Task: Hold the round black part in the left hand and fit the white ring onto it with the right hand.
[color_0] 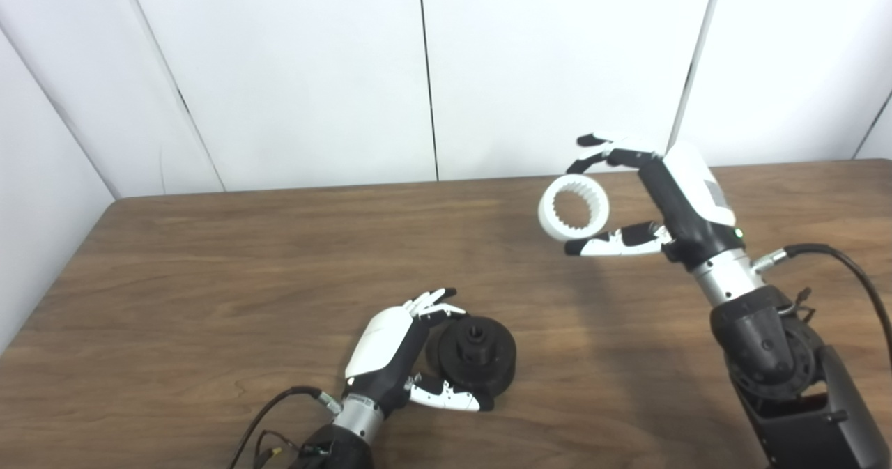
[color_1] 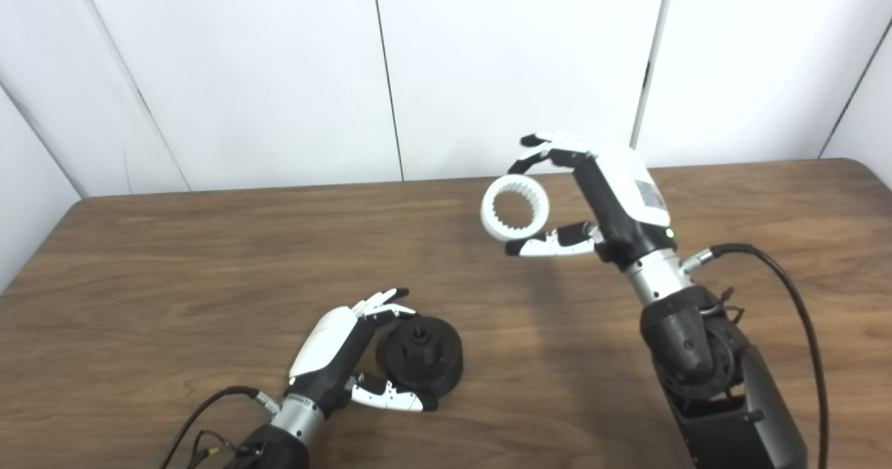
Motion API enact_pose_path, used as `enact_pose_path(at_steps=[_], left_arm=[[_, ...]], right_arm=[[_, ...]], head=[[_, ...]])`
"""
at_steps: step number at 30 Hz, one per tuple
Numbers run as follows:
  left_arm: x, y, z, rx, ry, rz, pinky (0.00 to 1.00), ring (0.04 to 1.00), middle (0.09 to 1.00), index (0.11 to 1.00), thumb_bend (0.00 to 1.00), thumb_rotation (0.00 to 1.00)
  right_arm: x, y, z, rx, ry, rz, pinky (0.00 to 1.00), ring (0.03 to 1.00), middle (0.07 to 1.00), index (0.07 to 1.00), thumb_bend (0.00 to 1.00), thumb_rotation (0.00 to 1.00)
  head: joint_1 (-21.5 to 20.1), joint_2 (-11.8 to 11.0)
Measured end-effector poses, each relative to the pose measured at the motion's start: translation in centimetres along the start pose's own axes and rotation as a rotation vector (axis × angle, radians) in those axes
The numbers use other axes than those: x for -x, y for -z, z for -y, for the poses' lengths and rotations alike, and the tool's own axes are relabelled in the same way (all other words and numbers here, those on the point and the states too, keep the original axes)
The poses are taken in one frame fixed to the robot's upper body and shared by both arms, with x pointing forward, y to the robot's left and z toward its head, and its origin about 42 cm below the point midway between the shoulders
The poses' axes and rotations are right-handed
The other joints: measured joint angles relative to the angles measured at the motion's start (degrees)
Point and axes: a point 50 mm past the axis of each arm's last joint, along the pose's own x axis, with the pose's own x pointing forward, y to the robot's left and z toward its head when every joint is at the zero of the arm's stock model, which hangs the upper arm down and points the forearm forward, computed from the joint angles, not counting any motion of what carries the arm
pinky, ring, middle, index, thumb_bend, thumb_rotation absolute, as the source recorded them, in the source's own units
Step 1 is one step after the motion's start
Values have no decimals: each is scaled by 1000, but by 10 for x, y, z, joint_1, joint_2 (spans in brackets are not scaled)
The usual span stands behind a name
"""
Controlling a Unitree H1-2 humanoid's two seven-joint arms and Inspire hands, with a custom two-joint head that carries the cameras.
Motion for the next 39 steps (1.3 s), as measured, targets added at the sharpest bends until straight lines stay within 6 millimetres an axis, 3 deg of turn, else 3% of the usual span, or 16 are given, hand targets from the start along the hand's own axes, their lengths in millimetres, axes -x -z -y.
enact_pose_path(at_steps=[20,39], left_arm=[[-1,-1,0,-7,0,-3,937,946,932,610,904,314],[-3,-4,2,-9,-2,-8,936,946,932,610,904,303]], right_arm=[[27,-24,-45,-46,-231,32,704,850,802,480,523,142],[26,-37,-79,-92,-366,47,724,853,813,480,521,144]], head=[[3,4],[10,10]])
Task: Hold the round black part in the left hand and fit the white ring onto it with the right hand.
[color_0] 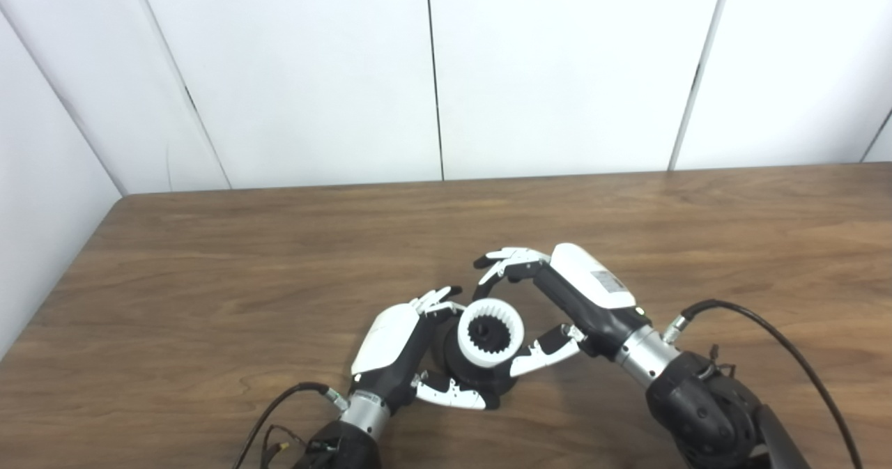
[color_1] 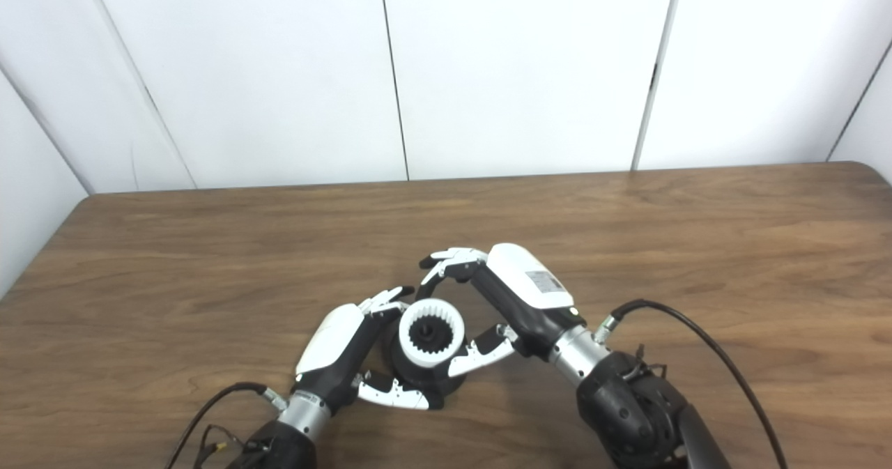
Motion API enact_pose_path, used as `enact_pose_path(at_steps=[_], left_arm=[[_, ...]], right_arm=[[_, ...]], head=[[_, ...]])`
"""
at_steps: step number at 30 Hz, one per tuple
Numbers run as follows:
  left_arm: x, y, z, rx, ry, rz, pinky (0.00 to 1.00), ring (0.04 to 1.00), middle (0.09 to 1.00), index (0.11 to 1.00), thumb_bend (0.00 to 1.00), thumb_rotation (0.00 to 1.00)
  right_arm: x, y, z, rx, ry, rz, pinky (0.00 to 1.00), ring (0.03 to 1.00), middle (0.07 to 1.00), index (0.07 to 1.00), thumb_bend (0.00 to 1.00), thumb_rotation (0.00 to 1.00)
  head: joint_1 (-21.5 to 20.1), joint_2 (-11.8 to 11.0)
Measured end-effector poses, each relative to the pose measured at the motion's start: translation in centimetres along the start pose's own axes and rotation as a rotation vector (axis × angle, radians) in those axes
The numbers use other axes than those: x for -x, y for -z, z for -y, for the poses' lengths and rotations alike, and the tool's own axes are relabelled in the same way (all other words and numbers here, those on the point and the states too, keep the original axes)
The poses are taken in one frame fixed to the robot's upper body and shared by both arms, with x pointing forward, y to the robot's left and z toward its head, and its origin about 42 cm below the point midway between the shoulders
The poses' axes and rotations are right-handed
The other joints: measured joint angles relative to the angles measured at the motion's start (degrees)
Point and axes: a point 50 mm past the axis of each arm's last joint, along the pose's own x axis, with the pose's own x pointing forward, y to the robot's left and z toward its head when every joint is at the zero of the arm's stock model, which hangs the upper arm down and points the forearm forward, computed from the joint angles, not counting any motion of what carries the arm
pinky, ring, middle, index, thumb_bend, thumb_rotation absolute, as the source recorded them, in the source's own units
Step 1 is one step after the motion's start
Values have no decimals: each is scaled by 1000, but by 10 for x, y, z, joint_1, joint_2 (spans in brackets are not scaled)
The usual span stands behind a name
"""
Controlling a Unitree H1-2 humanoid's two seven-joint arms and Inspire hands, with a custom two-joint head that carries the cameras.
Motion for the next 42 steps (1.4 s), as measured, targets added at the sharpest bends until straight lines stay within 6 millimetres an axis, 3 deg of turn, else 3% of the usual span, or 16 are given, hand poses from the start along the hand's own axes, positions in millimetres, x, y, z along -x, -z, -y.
enact_pose_path(at_steps=[17,42], left_arm=[[-1,-1,1,2,2,-2,939,948,932,612,898,311],[0,-1,0,1,1,-4,941,946,928,608,907,317]], right_arm=[[-13,-2,3,-30,-8,-32,721,839,804,480,522,141],[-9,6,6,-3,-72,-58,724,861,810,480,522,143]], head=[[4,2],[-1,11]])
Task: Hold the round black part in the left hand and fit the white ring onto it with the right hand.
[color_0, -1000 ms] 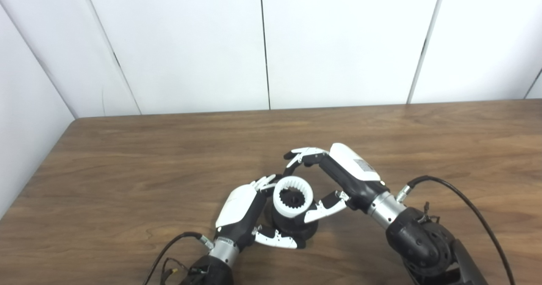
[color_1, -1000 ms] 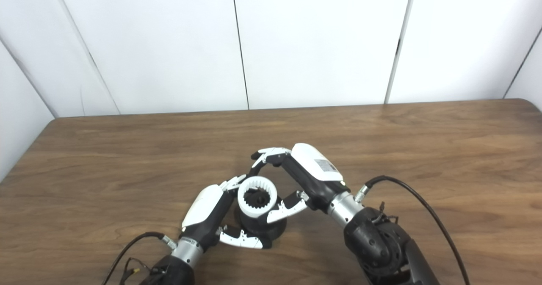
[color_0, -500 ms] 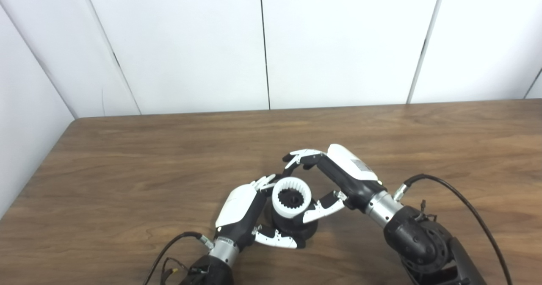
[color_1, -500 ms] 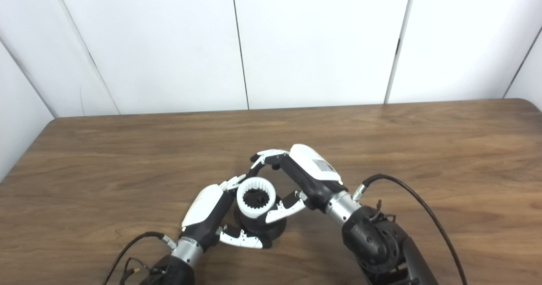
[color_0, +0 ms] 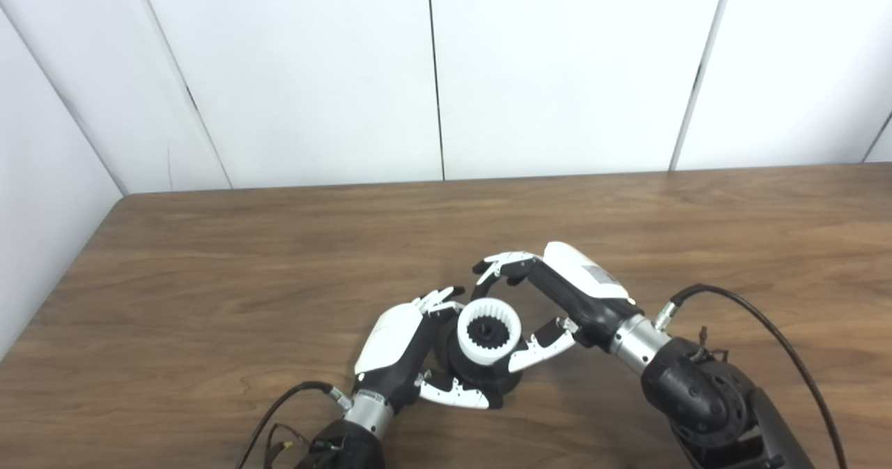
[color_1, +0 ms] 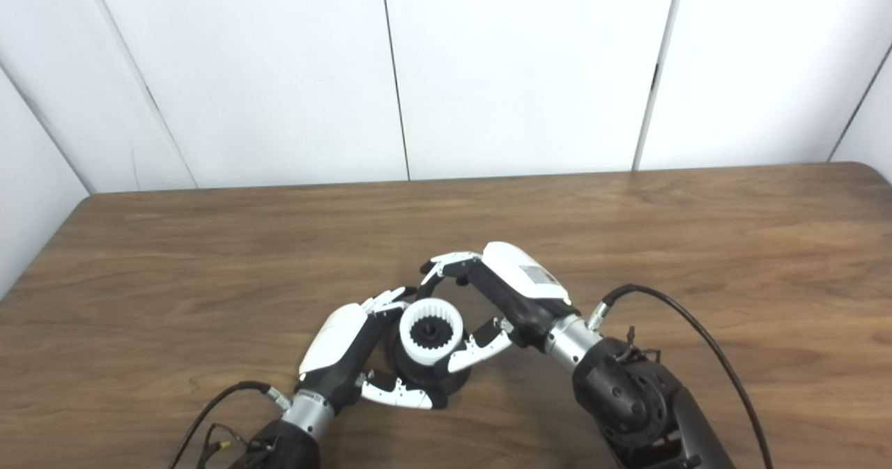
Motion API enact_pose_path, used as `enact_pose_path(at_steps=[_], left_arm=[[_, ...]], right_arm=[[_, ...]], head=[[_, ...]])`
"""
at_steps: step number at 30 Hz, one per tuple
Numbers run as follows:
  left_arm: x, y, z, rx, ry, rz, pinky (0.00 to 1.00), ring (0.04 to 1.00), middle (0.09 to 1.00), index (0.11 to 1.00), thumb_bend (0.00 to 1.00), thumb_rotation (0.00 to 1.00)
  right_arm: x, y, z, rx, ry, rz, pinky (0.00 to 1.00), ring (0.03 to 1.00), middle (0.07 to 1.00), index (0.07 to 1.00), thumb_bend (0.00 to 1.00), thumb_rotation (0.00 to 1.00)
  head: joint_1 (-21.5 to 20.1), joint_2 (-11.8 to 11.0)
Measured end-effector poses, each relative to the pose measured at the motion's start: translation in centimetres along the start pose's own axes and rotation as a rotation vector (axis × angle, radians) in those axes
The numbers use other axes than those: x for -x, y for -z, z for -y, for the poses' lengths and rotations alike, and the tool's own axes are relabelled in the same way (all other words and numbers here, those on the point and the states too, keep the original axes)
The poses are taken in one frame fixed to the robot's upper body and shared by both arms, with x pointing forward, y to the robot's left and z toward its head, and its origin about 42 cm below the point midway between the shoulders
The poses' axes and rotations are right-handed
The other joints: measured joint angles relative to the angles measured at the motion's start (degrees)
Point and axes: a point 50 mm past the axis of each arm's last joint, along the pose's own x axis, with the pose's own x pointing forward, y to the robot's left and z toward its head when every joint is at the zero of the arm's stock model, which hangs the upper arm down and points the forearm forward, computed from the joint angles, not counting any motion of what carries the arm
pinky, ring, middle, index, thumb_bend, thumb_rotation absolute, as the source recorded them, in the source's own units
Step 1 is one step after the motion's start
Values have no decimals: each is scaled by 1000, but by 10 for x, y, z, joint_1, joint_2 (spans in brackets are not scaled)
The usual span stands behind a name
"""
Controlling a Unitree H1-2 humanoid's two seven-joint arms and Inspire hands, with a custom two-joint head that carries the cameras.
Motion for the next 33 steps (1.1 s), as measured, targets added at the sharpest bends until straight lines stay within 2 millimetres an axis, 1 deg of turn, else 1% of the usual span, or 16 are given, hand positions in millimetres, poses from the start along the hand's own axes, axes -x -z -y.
enact_pose_path(at_steps=[13,19,24,33], left_arm=[[0,0,-1,-1,2,-1,942,947,931,610,907,313],[0,-1,-1,-1,3,0,933,944,929,609,908,314],[1,-1,-2,-3,4,-12,939,946,930,609,904,298],[1,-1,-4,-7,9,-18,934,943,931,609,905,306]], right_arm=[[-1,3,-1,3,1,-11,719,853,809,480,522,143],[-4,9,-13,-2,-15,-43,719,846,807,481,522,142],[-6,11,-18,-13,-8,-47,725,844,806,482,521,142],[-9,14,-23,-32,10,-36,726,842,803,481,522,143]], head=[[1,5],[2,9],[3,11],[5,11]])
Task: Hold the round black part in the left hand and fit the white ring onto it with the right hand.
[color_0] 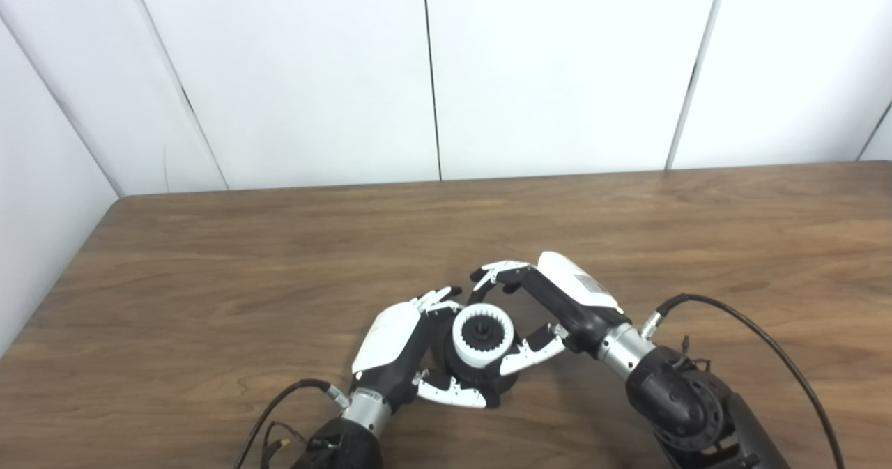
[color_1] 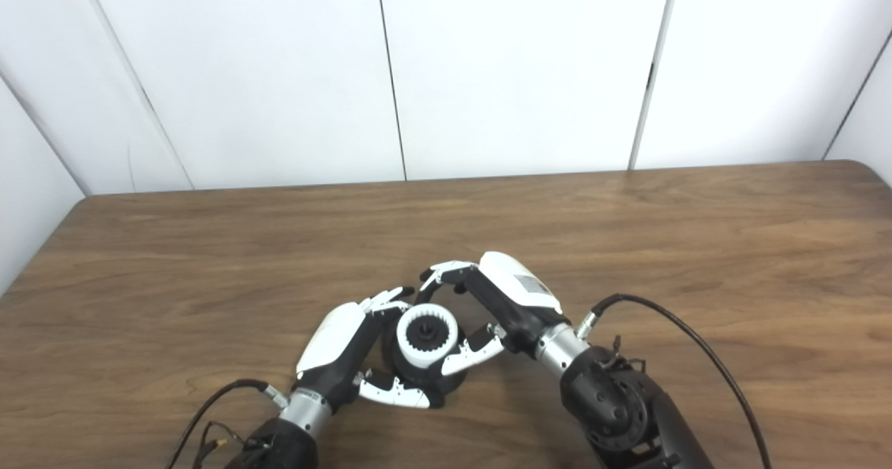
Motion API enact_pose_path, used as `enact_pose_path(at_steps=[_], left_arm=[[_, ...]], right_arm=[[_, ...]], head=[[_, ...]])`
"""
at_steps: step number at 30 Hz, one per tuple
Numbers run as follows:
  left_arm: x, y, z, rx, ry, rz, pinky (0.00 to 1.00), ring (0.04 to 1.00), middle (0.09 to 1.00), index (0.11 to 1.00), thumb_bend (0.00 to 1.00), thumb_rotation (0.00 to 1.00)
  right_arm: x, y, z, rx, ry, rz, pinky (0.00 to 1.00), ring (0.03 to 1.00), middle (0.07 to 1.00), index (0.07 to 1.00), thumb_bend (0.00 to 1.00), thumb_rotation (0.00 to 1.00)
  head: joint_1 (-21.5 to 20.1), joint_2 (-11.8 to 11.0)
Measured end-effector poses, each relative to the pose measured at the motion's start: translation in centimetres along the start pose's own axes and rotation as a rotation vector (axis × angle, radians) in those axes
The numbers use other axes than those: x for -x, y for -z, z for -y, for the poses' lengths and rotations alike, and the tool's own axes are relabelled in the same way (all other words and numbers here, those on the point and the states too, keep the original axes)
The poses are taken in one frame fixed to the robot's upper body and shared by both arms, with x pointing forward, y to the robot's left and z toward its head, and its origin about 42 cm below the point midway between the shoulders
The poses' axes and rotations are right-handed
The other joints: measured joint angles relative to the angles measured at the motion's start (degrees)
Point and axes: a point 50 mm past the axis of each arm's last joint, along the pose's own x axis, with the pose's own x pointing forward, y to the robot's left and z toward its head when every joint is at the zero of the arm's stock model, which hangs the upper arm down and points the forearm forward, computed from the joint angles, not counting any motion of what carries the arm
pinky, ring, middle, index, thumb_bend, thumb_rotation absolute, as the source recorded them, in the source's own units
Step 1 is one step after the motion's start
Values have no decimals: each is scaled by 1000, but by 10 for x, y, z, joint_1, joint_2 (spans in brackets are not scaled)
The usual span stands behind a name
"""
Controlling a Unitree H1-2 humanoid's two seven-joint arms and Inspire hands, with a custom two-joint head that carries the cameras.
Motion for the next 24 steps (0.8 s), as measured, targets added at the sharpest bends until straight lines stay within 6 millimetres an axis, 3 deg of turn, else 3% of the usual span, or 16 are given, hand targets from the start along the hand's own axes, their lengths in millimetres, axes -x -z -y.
enact_pose_path(at_steps=[6,7,9,11,13,24], left_arm=[[0,0,-1,-2,-1,0,935,944,931,610,907,308],[0,0,-1,-1,-1,0,934,943,930,609,906,308],[0,0,0,-1,-1,0,933,944,930,608,906,309],[0,0,0,-2,0,1,930,942,929,606,911,311],[0,0,0,-2,2,4,930,942,928,607,917,322],[0,1,-1,-3,1,0,940,947,930,608,908,311]], right_arm=[[-1,1,-2,0,-8,-7,741,866,840,490,520,152],[-1,1,-1,2,-17,-15,768,898,880,627,702,266],[-2,-1,4,24,-65,-35,805,939,933,791,893,388],[-3,0,9,67,-143,-60,837,967,976,919,973,462],[0,5,12,86,-196,-76,860,975,997,988,998,511],[4,7,11,85,-230,-60,867,986,1000,960,1000,493]], head=[[-2,1],[-2,1],[-2,1],[-4,1],[-3,2],[-5,1]])
